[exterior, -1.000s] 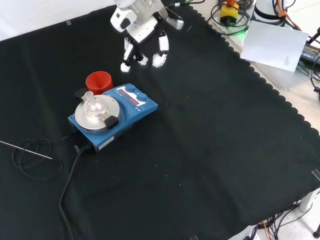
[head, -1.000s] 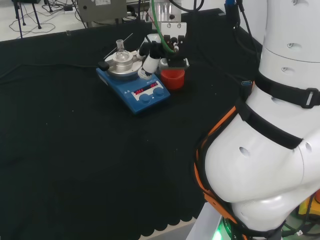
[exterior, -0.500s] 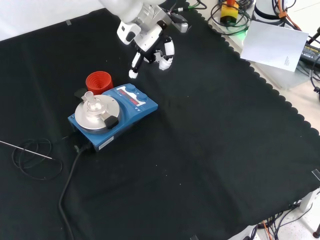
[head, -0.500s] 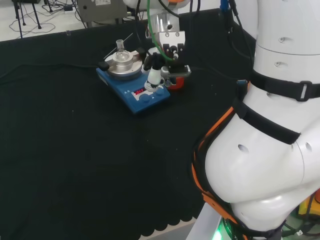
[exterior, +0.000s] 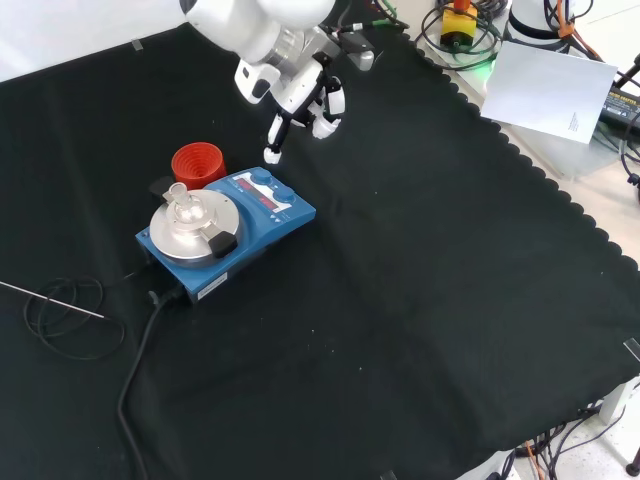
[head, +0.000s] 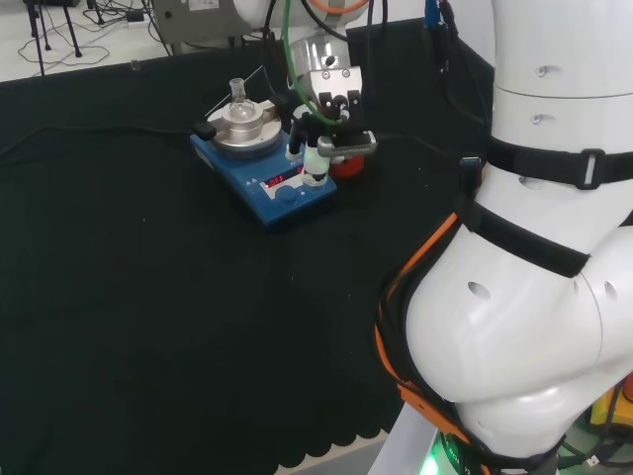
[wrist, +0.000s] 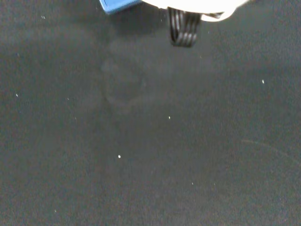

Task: Turn on the heater.

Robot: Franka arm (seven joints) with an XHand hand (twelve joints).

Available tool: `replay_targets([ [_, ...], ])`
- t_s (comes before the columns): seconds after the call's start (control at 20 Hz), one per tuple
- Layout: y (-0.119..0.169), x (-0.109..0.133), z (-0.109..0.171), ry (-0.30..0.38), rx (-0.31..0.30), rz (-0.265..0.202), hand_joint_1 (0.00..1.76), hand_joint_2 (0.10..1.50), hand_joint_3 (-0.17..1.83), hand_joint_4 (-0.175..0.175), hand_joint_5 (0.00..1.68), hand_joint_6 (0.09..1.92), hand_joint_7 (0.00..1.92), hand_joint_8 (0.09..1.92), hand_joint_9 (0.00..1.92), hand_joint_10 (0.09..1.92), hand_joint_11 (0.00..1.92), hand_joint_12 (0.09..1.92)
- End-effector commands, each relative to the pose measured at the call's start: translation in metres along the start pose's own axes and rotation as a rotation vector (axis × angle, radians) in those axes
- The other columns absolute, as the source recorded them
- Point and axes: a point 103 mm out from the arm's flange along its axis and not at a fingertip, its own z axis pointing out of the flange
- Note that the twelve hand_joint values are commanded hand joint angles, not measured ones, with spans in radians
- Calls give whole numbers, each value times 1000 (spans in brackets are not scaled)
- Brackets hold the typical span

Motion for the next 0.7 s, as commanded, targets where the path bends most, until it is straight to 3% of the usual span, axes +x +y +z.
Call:
replay_targets([
  [0.05, 7, -1, 5, -24, 70, -2, 1418, 731, 917, -89, 377, 87, 1704, 1628, 1853, 1347, 1920, 1513],
  [0.7, 17, 5, 13, -45, 139, -23, 1476, 706, 1004, -61, 276, 87, 1722, 1636, 1856, 1400, 1920, 1526],
])
